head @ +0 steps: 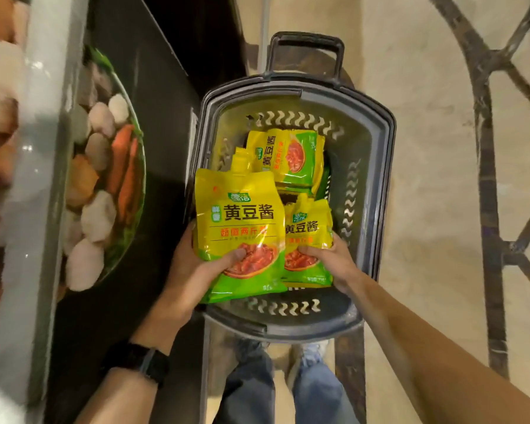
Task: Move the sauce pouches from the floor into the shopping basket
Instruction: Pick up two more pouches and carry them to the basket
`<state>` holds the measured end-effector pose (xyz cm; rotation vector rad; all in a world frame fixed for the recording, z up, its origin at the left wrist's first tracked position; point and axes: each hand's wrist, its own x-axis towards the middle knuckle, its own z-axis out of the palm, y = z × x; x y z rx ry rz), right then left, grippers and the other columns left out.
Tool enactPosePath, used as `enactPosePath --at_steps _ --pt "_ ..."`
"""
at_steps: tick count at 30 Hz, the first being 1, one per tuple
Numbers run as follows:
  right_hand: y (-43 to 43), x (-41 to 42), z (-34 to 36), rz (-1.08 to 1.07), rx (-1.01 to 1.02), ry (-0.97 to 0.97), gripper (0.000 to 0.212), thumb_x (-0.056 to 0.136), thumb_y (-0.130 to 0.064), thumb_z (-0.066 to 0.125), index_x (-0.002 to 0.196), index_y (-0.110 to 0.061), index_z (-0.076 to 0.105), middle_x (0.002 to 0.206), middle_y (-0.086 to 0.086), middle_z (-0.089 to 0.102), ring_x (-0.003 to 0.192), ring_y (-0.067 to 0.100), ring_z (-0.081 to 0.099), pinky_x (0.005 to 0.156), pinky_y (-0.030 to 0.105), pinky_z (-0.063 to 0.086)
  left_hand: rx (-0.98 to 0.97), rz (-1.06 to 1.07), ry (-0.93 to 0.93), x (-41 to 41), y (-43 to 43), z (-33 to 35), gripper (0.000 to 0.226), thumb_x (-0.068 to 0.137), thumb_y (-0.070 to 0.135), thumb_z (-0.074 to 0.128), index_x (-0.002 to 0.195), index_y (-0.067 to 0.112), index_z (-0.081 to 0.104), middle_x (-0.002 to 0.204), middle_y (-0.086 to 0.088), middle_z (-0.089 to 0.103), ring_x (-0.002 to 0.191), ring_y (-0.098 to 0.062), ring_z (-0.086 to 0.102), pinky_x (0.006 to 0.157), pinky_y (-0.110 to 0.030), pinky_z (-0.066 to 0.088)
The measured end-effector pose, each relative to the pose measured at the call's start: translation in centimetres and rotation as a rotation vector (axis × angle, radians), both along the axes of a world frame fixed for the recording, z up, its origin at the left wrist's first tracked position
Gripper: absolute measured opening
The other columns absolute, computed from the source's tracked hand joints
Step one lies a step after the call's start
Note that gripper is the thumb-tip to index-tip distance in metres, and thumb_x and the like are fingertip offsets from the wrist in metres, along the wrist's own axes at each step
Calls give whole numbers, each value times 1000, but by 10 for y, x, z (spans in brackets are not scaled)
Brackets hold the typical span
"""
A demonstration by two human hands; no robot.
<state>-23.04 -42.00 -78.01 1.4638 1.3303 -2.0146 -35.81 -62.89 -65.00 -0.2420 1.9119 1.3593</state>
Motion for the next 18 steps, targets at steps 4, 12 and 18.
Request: enactPosePath --at_steps 4,12,18 --pt "-12 2 -30 89 186 -118 73 71 -4 84 135 -13 49 119 4 67 118 26 61 88 29 50 58 46 -9 -22 46 -51 80 58 24 94 130 18 60 116 -4 75 106 -25 72 95 -48 56" --pt "-30 -13 -35 931 1068 -61 96 83 -28 70 158 -24 11 165 13 -1 152 33 2 123 50 13 134 438 -16 -58 154 -135 98 49 40 93 136 23 53 123 -1 71 112 -20 69 96 -47 56" --pt "-42 13 -71 1148 1170 -21 64 96 -46 26 153 -18 28 161 17 18 150 41 8 116 63 15 252 968 -307 -44 224 -160 89 69 28 91 144 26 43 135 -3 60 120 -30 61 103 -54 49"
